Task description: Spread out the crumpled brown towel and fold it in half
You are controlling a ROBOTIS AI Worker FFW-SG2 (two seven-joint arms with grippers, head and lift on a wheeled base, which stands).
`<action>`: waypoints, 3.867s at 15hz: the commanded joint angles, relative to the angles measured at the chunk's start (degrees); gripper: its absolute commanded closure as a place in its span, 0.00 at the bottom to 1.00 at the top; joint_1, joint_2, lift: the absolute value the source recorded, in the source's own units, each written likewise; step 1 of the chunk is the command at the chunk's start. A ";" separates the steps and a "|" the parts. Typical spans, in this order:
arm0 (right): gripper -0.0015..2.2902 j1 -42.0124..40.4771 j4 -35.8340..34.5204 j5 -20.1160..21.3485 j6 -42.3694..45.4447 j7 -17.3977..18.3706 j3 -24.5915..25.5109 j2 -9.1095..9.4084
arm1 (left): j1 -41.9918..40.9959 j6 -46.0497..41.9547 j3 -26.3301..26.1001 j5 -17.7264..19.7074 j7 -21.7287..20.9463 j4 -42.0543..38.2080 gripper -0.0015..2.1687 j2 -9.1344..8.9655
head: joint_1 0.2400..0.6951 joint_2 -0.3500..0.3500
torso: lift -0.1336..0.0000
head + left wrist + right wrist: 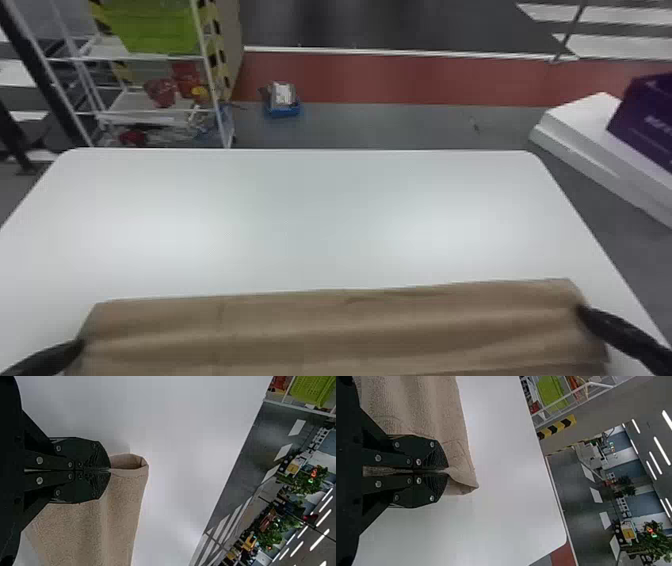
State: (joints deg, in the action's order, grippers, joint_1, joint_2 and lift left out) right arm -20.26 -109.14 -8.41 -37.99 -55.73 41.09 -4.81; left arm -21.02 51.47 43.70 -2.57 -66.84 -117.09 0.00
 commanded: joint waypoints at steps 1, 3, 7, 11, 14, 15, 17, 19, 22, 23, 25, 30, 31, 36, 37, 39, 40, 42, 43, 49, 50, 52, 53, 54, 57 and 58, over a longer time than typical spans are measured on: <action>0.46 0.05 0.68 0.32 1.11 0.27 -0.92 -0.02 | -0.16 -0.01 -0.11 -0.41 0.13 -0.24 0.79 -0.15 | 1.00 0.44 | 0.07; 0.40 0.05 0.68 0.50 1.11 0.45 -1.10 -0.02 | -0.34 -0.18 -0.02 -0.41 0.13 -0.60 0.71 -0.15 | 1.00 0.45 | 0.07; 0.09 -1.36 -0.37 0.41 3.05 0.45 -0.66 0.24 | -0.43 -0.01 0.59 -0.41 0.57 -1.91 0.01 -0.15 | 1.00 0.46 | 0.07; 0.08 -2.06 -2.39 -0.29 3.40 0.80 2.42 0.94 | -0.69 -0.18 3.05 0.55 0.74 -4.55 0.01 -0.15 | 1.00 0.46 | 0.07; 0.07 -3.47 -5.56 -4.95 4.28 0.27 5.67 2.00 | -3.85 0.52 3.84 4.68 0.13 -8.15 0.01 -0.15 | 1.00 0.45 | 0.07; 0.07 -3.73 -6.79 -6.10 4.45 -0.43 6.37 2.70 | -4.73 0.87 3.58 5.39 0.13 -9.03 0.01 -0.15 | 1.00 0.44 | 0.07; 0.08 -4.87 -9.78 -7.24 4.81 -0.87 6.55 4.02 | -5.96 1.58 2.44 6.18 0.57 -9.47 0.01 -0.15 | 1.00 0.40 | 0.07; 0.11 -5.93 -12.33 -8.20 4.45 -1.40 5.76 4.72 | -6.84 2.81 0.50 5.30 2.41 -9.30 0.01 -0.15 | 1.00 0.39 | 0.07; 0.11 -8.04 -14.61 -5.66 7.27 -1.58 1.72 4.86 | -9.13 2.63 -2.75 4.95 4.00 -9.74 0.01 -0.15 | 1.00 0.42 | 0.07; 0.11 -9.09 -15.31 -2.58 11.66 -1.66 -0.74 4.86 | -9.83 2.63 -3.71 4.77 4.35 -10.35 0.01 -0.15 | 1.00 0.43 | 0.07; 0.12 -10.06 -15.23 0.58 16.58 -2.81 -3.56 4.63 | -10.36 1.93 -4.77 4.86 5.58 -10.97 0.02 -0.15 | 1.00 0.45 | 0.07; 0.13 -12.08 -14.96 3.13 21.86 -5.44 -7.69 4.46 | -10.44 1.22 -7.14 4.33 5.14 -10.70 0.13 -0.15 | 1.00 0.53 | 0.07; 0.18 -12.17 -14.96 3.13 21.86 -5.88 -8.30 4.46 | -10.44 1.05 -7.32 3.98 5.14 -10.53 0.16 -0.15 | 1.00 0.55 | 0.07; 0.21 -13.31 -17.42 7.26 21.68 -8.78 -15.42 3.58 | -7.81 -0.01 -7.93 -0.33 6.19 -7.98 0.22 -0.15 | 1.00 0.66 | 0.07; 0.21 -13.49 -18.21 9.55 21.68 -9.84 -16.92 2.96 | -6.67 -0.01 -7.93 -1.12 6.19 -6.92 0.22 -0.15 | 1.00 0.73 | 0.07; 0.21 -13.49 -19.45 14.91 21.51 -11.24 -20.34 1.21 | -4.82 -0.01 -8.11 -2.17 6.28 -4.99 0.22 -0.15 | 1.00 0.80 | 0.07; 0.21 -13.31 -20.15 17.02 21.33 -11.51 -21.31 0.33 | -4.20 -0.18 -8.20 -2.44 6.37 -4.20 0.22 -0.15 | 1.00 0.83 | 0.07; 0.21 -11.73 -20.24 20.71 20.45 -12.74 -23.07 -1.78 | -2.53 -0.18 -8.64 -3.67 6.81 -2.97 0.22 -0.15 | 1.00 0.89 | 0.07; 0.20 -10.67 -20.24 23.70 20.27 -13.79 -24.47 -3.01 | -1.92 -0.18 -9.08 -4.02 7.07 -2.62 0.22 -0.15 | 1.00 0.89 | 0.07; 0.21 -5.14 -23.84 36.62 21.33 -22.32 -34.76 -10.66 | -2.18 5.97 -8.81 -3.84 5.84 -9.12 0.22 -0.15 | 1.00 0.94 | 0.07; 0.24 -4.43 -24.28 37.32 21.33 -22.59 -35.90 -11.98 | -2.27 7.55 -8.81 -4.11 5.93 -9.56 0.22 -0.15 | 1.00 0.96 | 0.07; 0.25 -1.88 -24.45 38.73 18.34 -22.59 -37.48 -14.09 | -2.62 8.26 -8.64 -4.55 5.93 -10.35 0.22 -0.15 | 1.00 0.98 | 0.07; 0.25 -1.01 -24.45 39.17 16.58 -22.59 -38.54 -15.76 | -2.89 8.43 -8.20 -4.46 5.84 -10.79 0.22 -0.15 | 1.00 0.98 | 0.07; 0.26 -0.39 -24.45 39.17 16.23 -22.59 -39.42 -16.99 | -2.89 9.13 -8.20 -4.55 5.93 -10.97 0.22 -0.15 | 1.00 0.98 | 0.07; 0.28 -0.21 -24.28 39.17 14.30 -22.59 -41.61 -19.01 | -2.27 11.24 -8.11 -5.07 6.19 -10.97 0.22 -0.15 | 1.00 0.98 | 0.07; 0.28 -0.30 -24.10 39.52 13.77 -22.59 -43.02 -19.71 | -2.18 11.24 -8.11 -5.16 6.28 -10.97 0.22 -0.15 | 1.00 0.99 | 0.07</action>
State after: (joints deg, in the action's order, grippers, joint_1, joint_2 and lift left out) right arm -20.46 -133.41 30.84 -23.21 -78.05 -0.26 -23.58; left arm -23.46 62.18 35.63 -7.51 -60.62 -128.06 0.00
